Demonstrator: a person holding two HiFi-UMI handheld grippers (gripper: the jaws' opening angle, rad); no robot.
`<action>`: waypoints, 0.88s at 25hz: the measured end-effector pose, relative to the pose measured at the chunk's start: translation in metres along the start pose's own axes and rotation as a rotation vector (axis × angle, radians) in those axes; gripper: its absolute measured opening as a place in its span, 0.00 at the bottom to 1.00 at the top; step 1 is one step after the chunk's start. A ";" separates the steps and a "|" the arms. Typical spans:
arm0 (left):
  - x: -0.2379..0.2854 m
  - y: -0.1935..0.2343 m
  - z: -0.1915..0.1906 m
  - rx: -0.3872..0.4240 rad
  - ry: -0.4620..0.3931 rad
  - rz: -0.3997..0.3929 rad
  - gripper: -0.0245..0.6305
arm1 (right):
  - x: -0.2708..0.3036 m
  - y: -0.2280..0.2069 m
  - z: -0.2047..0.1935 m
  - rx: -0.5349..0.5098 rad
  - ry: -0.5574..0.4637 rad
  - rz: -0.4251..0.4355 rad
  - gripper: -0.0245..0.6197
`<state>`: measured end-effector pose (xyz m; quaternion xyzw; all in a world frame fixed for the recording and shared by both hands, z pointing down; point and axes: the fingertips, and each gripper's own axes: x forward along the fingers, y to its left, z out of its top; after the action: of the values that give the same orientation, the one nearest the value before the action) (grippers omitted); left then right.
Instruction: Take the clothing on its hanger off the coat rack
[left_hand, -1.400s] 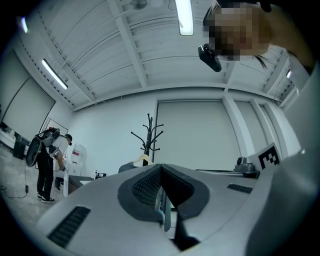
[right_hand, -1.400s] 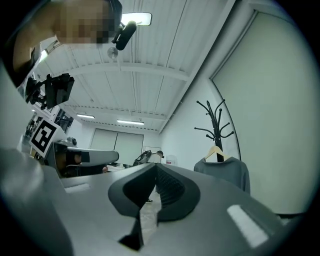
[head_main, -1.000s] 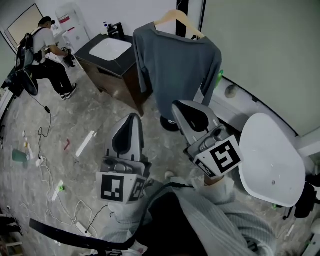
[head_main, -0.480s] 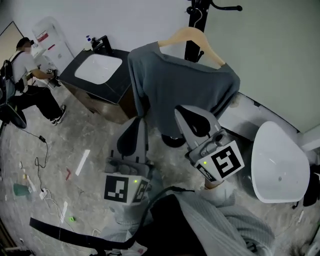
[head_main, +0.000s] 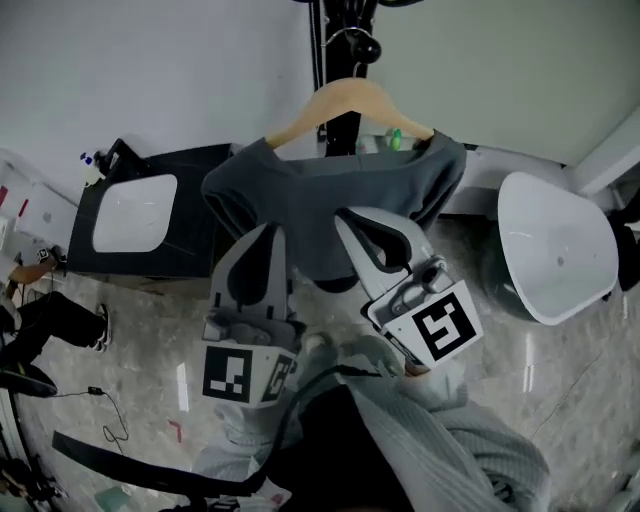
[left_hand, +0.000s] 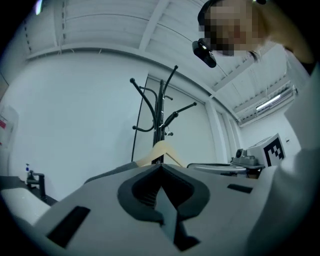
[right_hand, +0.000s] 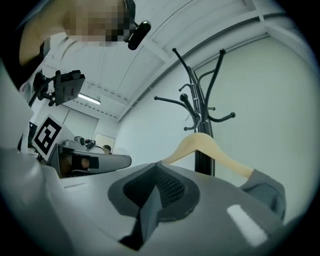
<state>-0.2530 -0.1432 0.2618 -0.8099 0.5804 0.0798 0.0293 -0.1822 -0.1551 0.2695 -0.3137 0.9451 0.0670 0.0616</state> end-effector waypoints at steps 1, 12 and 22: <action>0.012 -0.003 -0.005 -0.008 0.009 -0.032 0.04 | -0.002 -0.012 -0.005 0.004 0.017 -0.039 0.04; 0.104 -0.043 -0.011 0.000 -0.026 -0.138 0.04 | -0.025 -0.126 -0.009 -0.024 0.035 -0.182 0.04; 0.122 -0.038 0.003 0.150 -0.017 -0.112 0.04 | -0.005 -0.157 0.012 -0.057 -0.047 -0.106 0.04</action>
<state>-0.1790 -0.2447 0.2368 -0.8359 0.5382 0.0415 0.0992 -0.0833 -0.2751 0.2447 -0.3634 0.9232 0.0979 0.0783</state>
